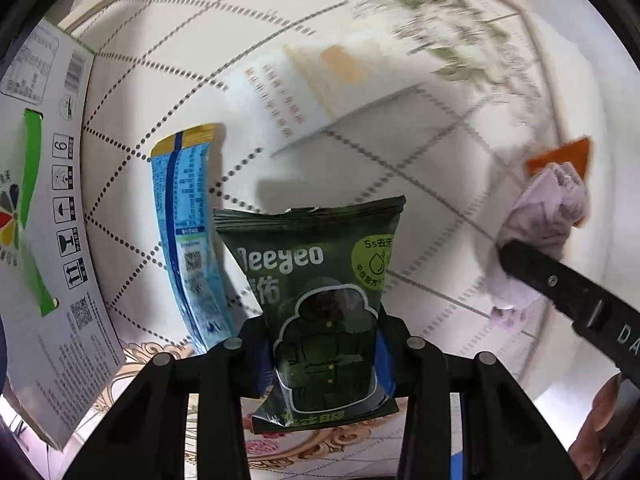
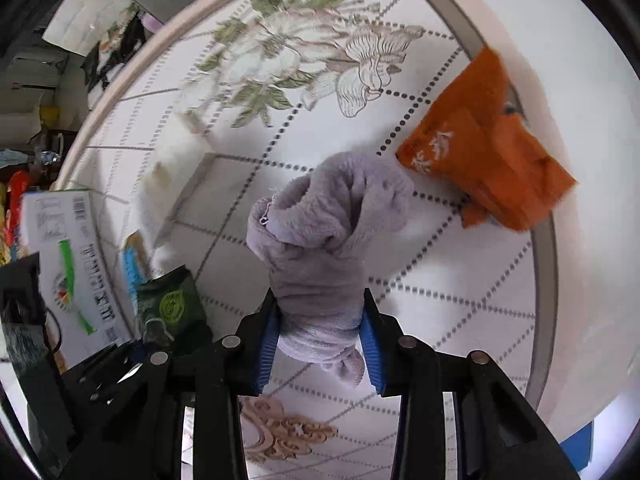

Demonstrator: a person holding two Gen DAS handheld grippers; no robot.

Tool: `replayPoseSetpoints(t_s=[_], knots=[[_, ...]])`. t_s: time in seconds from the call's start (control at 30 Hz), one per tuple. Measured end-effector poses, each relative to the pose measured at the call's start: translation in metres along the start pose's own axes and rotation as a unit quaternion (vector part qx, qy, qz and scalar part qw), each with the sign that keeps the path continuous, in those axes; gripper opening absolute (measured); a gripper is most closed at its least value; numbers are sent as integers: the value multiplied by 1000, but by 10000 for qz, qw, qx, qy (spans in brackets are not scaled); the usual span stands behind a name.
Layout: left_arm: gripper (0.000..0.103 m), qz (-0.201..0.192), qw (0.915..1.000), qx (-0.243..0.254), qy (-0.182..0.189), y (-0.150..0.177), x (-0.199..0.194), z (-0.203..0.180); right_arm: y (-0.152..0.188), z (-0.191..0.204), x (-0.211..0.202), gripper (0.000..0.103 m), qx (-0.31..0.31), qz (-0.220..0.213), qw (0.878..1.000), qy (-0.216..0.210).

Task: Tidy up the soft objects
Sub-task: 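Carry both items into the box and release them beside the others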

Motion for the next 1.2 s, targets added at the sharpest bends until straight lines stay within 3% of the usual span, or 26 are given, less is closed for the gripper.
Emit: replayPoseSetpoints(t_s=[0.13,0.33,0.47,0.67,0.93,1.07,1.2], knots=[[36,-384,9989,90,271,12,-39,0,15,20,-30,39,-141,-241,9995,-167],[36,-910,9885,-95,1200,38,-119,40,44,79,-73,39,-475,-559,9961,-492],[36,-1503,9820,-277,1106,48,-172,102,65,138,-85,39,-799,-642,9923,-699],[36,-1840,9781,-637,736,51,-205,208,101,250,-63,39,-1408,-543,9846,-881],[36,-1777,9804,-834,153,39,-160,322,122,351,5,39,-1866,-289,9800,-626],[36,-1666,9822,-858,-118,21,-128,367,124,367,47,39,-1901,-148,9812,-288],[36,-1371,9859,-949,-153,0,-91,387,121,364,82,39,-1851,39,9827,25]])
Point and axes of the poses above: each gripper's, at about its wrist camera, not at the fingertips, and x roughly the way its jaws point, z to its left, y to its underside, the point moved 10 cm from there along x, roughly the way its jaws point, and after that the axes turned 11 degrees about -y, right-handed, at the moved point
